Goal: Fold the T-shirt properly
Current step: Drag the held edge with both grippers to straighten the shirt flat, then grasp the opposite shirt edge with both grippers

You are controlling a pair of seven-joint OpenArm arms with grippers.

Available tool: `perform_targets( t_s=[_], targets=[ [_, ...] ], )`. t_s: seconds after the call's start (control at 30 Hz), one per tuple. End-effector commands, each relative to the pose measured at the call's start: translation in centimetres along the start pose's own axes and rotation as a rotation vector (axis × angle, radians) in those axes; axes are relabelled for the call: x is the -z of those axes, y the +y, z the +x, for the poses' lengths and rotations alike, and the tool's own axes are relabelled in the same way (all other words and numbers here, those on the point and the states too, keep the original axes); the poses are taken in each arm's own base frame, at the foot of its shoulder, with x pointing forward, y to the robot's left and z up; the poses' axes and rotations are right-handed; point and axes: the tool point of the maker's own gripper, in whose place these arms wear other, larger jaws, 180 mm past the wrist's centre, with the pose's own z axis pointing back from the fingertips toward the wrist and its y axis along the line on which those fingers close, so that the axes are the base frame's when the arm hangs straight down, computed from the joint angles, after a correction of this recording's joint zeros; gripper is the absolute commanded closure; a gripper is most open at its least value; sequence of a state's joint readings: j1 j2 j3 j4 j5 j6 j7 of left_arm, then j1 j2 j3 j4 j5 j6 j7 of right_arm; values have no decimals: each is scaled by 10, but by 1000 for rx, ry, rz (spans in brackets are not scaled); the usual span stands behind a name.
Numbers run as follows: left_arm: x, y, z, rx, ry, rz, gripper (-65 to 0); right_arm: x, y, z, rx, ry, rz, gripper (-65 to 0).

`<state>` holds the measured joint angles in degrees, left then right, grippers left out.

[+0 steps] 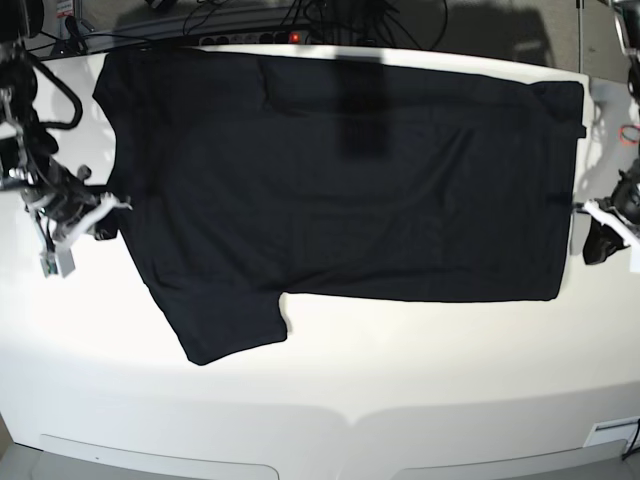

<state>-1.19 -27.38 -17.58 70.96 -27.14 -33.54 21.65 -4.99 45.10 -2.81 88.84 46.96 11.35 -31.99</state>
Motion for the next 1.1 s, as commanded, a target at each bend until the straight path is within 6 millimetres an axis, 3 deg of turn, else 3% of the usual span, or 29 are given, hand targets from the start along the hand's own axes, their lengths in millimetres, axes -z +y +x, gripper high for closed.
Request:
perform_targets(
  t_s=[0.0,0.07,0.13,0.3,0.43,0.57,0.83,1.07],
  targets=[
    [5,10,24,-6,-48,6,0,-2,-5,20,-27,-36,-4,0],
    [21,22,25,-61,-5,21,-156,7,-4,22,-35,-23,1,0],
    [35,29,25,-105,39,11,-218,15,-2,25,-49,-10,6,0],
    [66,35,24,-229,103,-27,-217,32,4,35,-98,14,13,0],
    [86,38,9,-185,197,11,-217,36,-2,48,-119,12,-9,0],
    [99,27,-6,-138,232,6,-217,35,-2,59,-124,-10,-12,0],
    [103,14,-25,-96,292,-14,-217,35,-2,62,-125,-16,-13,0],
    [90,46,7,-196,228,28,-217,35,-3,63,-125,-17,-13,0]
  ],
)
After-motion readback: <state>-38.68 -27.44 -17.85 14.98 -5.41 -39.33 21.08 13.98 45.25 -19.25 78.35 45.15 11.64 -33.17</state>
